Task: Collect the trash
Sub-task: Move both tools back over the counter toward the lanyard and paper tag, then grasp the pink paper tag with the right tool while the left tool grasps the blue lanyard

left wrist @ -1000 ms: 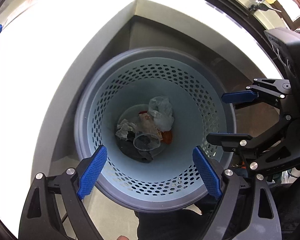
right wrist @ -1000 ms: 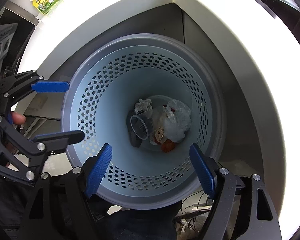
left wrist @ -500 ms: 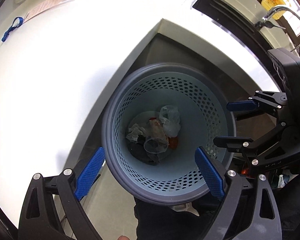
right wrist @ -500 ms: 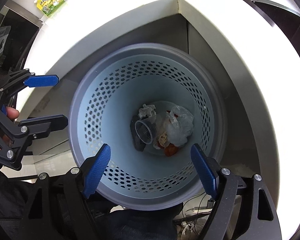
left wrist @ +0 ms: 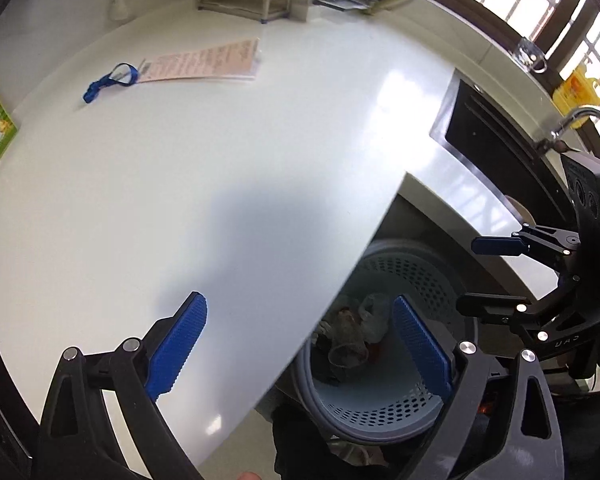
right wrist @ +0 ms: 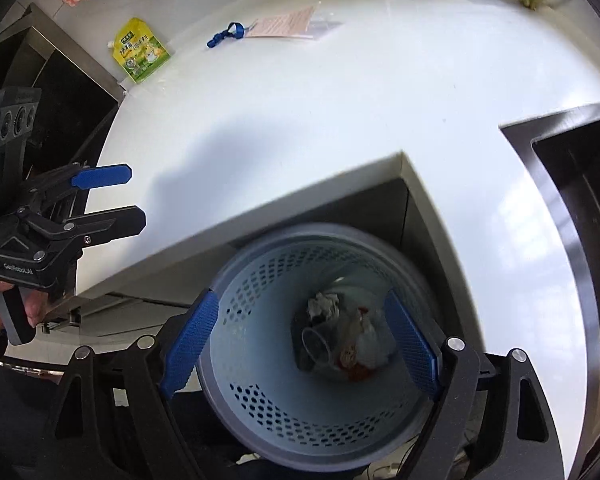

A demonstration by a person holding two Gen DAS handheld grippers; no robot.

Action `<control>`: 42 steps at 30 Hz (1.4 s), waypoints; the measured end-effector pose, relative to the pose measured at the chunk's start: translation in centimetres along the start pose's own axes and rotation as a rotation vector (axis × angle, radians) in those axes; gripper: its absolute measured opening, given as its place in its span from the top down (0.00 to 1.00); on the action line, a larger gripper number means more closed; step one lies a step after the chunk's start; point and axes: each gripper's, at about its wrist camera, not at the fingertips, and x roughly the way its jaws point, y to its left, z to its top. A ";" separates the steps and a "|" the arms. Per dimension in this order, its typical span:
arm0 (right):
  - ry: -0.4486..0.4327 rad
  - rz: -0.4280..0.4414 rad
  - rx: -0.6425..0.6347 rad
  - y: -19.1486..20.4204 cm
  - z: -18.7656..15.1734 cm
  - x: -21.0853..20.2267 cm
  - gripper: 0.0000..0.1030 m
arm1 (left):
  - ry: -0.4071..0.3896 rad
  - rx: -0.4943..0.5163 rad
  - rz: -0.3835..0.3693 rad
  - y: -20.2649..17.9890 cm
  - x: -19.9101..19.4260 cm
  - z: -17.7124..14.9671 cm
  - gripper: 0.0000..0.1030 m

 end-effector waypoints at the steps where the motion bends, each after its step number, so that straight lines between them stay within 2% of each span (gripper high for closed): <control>1: -0.008 0.000 -0.011 0.1 0.9 -0.1 0.21 | -0.009 -0.007 0.010 0.6 -0.3 0.6 0.10; 10: -0.069 -0.011 -0.100 0.9 8.9 0.0 0.20 | -0.081 -0.051 0.106 6.3 -1.4 4.3 0.07; 17: -0.097 -0.033 -0.177 1.5 15.2 1.5 0.20 | -0.122 -0.093 0.155 10.7 -0.7 7.7 0.07; 25: -0.128 -0.093 -0.338 2.2 24.8 5.1 0.19 | -0.140 -0.127 0.186 14.3 0.3 10.9 0.07; 29: -0.108 -0.136 -0.453 3.2 29.0 8.0 0.18 | -0.135 -0.131 0.188 15.0 0.8 11.7 0.07; 33: -0.050 -0.176 -0.577 3.9 31.7 11.4 0.18 | -0.133 -0.138 0.189 15.9 1.3 12.4 0.07; 38: 0.037 -0.154 -0.600 3.6 33.8 14.6 0.18 | -0.145 -0.153 0.193 17.2 2.3 13.6 0.07; 42: 0.057 -0.123 -0.589 3.4 34.3 15.6 0.18 | -0.148 -0.169 0.195 18.4 3.2 14.6 0.07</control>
